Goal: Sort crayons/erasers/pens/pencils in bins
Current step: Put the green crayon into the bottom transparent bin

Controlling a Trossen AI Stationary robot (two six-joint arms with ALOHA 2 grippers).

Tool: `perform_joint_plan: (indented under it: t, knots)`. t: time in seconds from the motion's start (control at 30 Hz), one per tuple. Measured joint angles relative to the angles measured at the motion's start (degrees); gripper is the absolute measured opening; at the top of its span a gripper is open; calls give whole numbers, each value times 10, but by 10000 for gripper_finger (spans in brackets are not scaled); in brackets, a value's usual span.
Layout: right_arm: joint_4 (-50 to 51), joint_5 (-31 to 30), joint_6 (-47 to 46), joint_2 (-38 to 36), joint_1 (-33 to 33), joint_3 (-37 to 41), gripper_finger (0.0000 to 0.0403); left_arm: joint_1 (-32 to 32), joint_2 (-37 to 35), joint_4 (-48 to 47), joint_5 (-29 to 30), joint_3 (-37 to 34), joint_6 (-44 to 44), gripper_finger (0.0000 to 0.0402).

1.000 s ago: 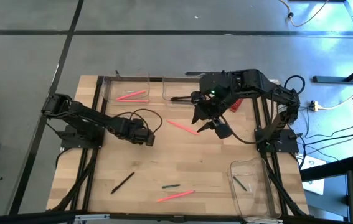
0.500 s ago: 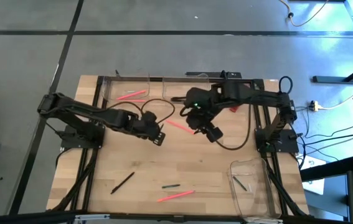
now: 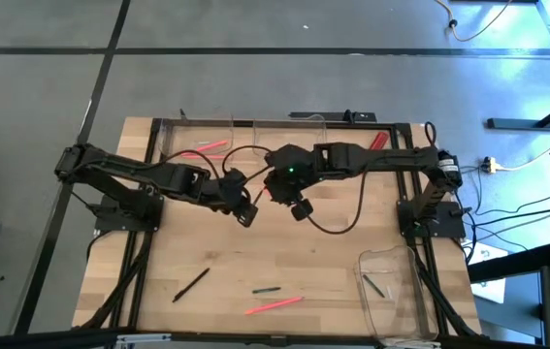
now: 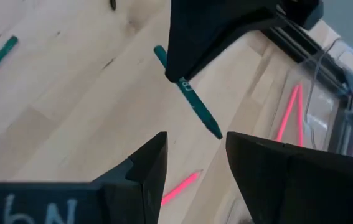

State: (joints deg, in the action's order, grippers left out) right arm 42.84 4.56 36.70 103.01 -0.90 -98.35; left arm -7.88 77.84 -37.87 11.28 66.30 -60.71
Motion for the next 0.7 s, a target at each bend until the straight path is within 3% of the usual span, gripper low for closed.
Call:
perform_joint_plan:
  t: [0.43, 0.7]
  knots:
    - [-120, 1, 61, -1, 0, 59, 166, 0, 0, 0, -13, 0, -2, 2]
    - [-131, 15, 90, -1, 0, 77, 166, 0, 0, 2, -13, 0, -3, 8]
